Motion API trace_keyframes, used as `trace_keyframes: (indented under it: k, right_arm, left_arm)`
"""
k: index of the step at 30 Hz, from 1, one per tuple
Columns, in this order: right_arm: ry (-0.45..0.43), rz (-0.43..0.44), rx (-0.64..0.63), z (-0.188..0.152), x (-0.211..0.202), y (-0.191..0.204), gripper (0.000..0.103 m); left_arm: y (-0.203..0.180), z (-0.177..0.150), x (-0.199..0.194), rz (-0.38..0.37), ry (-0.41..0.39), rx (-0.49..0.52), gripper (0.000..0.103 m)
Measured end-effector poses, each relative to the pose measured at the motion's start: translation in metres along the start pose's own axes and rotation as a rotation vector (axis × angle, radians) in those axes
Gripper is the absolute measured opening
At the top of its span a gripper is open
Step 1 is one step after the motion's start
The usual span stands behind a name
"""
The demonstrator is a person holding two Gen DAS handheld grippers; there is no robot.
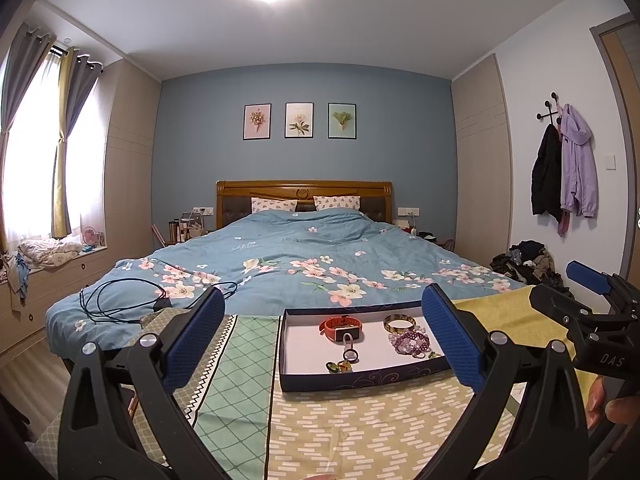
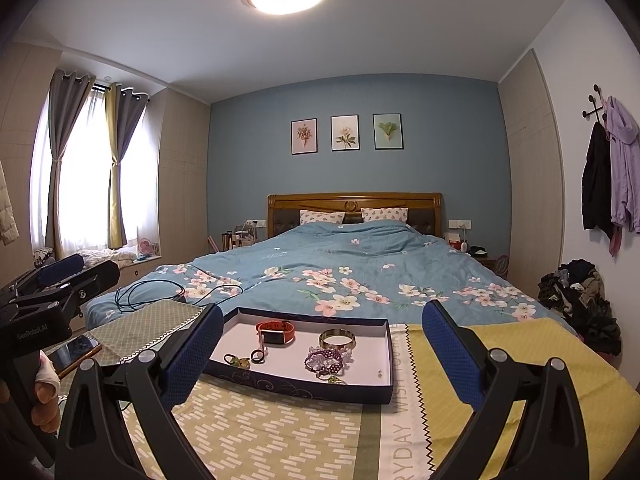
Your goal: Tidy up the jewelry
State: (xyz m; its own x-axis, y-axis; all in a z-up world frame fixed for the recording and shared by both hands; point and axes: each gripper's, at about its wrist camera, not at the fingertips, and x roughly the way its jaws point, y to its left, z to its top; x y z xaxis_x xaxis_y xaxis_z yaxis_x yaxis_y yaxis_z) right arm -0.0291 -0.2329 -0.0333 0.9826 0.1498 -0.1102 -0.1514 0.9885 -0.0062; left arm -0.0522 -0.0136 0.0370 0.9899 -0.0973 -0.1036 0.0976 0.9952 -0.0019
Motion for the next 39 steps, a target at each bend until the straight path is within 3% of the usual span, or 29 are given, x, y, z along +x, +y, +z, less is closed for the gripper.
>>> trace_keyframes:
  k: [39]
  right_arm:
    - [0.007, 0.0, 0.007, -0.0024, 0.004, 0.0003, 0.096]
  left_arm:
    - [0.0014, -0.0064, 0.0028, -0.009, 0.009, -0.001, 0.097]
